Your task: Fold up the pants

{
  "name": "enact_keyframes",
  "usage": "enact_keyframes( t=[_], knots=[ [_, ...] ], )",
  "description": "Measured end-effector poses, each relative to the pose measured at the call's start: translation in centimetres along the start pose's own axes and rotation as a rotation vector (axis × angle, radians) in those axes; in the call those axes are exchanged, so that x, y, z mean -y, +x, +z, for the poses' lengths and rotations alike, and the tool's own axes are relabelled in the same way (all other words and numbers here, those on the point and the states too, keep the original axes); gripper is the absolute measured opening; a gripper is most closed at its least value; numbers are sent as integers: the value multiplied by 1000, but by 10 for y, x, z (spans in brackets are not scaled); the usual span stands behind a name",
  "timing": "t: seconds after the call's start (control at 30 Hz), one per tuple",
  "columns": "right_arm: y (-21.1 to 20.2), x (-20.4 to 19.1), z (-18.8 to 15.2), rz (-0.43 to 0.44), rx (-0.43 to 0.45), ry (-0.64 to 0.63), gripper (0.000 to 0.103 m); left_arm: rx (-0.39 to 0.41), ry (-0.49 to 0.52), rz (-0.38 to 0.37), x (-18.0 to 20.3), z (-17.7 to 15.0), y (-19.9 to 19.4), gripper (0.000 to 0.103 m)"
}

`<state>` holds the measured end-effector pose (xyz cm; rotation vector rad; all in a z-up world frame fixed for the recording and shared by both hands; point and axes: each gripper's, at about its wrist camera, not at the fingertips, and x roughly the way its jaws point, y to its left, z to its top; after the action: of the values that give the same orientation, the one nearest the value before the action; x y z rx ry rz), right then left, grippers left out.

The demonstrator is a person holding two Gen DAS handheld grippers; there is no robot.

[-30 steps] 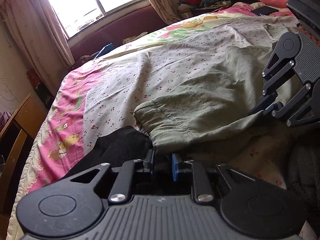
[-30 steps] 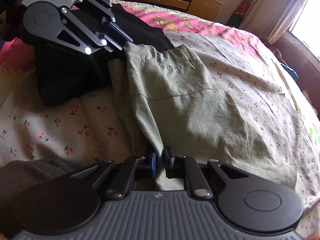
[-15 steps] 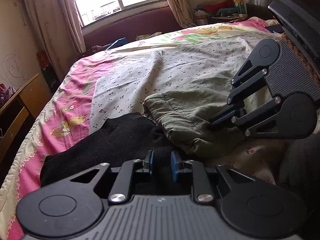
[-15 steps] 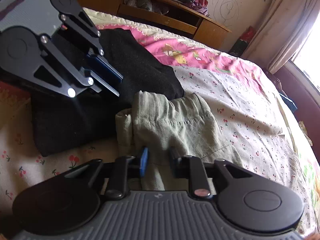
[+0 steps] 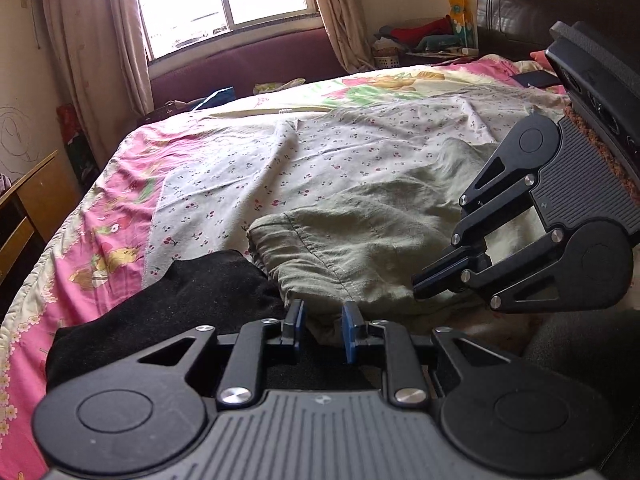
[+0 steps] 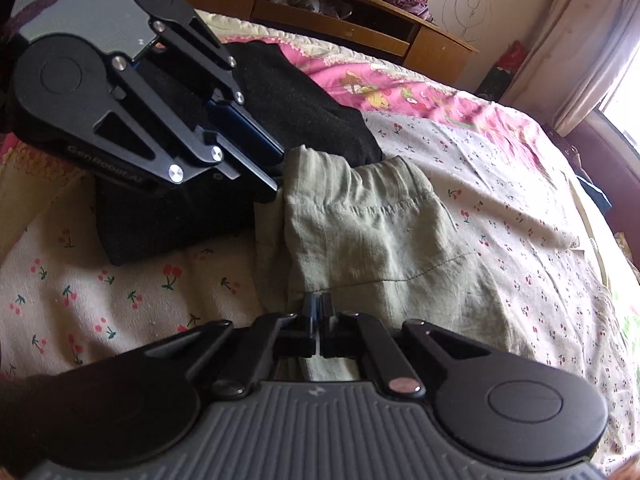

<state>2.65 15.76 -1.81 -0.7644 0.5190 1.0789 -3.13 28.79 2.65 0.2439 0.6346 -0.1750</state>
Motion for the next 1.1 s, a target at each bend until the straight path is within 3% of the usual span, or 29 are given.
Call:
enact_keyframes(
  t=[0.13,0.17,0.27,0.33,0.43,0.53,0.67,0.73,0.83,1.0,1.1],
  knots=[
    [3,3,-4,-12,19,51,11,61,1,11,4,15,5,45],
    [8,2,-7,-7,-5,66,11,48,-2,4,6,15,13,45],
    [8,5,-16,13,-39,119,11,-97,20,-33,14,6,47,45],
    [-6,13,-24,1,-34,161,11,-113,85,-6,25,-1,50,45],
    [-31,37,-48,-66,-45,287,16,-105,82,7,31,11,40,45],
    [-64,78,-90,-169,-82,494,16,-62,53,-19,41,34,33,45],
    [-106,139,-152,-376,-151,680,17,-6,57,-143,85,71,47,45],
    [-127,174,-182,-471,-179,783,29,32,42,-221,122,92,67,46],
    [-147,229,-222,-584,-196,926,35,49,-9,-318,175,116,106,46],
    [-138,313,-278,-658,-236,1156,37,-32,-103,-419,244,143,180,46],
    [-117,345,-303,-676,-258,1274,38,-81,-104,-455,271,150,205,46]
  ],
)
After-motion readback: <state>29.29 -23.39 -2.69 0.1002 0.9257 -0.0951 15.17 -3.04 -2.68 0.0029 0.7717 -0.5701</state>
